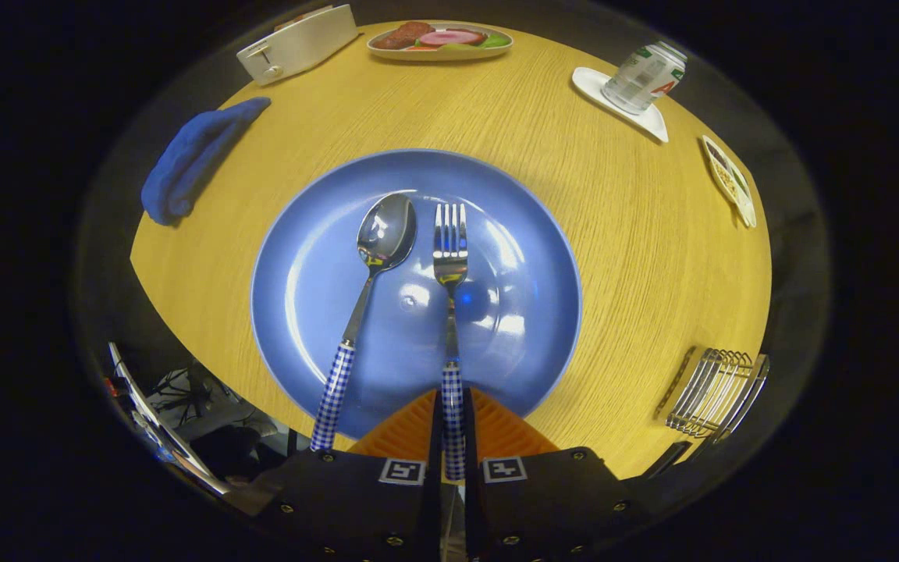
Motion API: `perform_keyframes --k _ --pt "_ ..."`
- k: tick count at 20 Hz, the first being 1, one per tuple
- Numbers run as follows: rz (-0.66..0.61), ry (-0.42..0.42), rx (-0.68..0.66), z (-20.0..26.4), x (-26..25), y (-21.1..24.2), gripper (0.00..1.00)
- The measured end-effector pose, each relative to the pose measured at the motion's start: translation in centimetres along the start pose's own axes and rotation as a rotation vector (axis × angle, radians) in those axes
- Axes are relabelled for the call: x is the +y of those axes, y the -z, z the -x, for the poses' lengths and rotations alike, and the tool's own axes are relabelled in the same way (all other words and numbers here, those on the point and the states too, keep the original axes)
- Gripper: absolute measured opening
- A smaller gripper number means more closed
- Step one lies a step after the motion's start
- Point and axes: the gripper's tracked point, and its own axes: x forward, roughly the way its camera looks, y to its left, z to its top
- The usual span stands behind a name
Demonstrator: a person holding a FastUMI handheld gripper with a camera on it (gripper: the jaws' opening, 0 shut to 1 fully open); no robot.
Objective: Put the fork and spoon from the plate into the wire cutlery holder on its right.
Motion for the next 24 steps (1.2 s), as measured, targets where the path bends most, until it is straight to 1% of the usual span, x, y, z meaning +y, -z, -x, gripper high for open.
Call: perform_keyframes --k 1,2,6,10,13,16,19,24 --pt "-0.004 -0.021 0.003 0.8 -0.1 -0.6 0.13" --pt "0.012 -0.032 0.026 0.4 -0.1 -0.2 0.01" --pt "0.083 -0.076 0.069 2.4 -0.8 -0.2 0.01" --pt "0.178 -0.103 0.105 7.5 -3.3 1.1 0.01" --pt "0.223 -0.084 0.127 11.5 -6.7 3.1 0.0" --pt "0.242 -0.032 0.17 14.6 -10.2 6.3 0.01" --pt "0.211 -0.009 0.206 16.5 -13.4 8.9 0.01" --pt "0.123 0.014 0.228 18.2 -17.9 12.1 0.01"
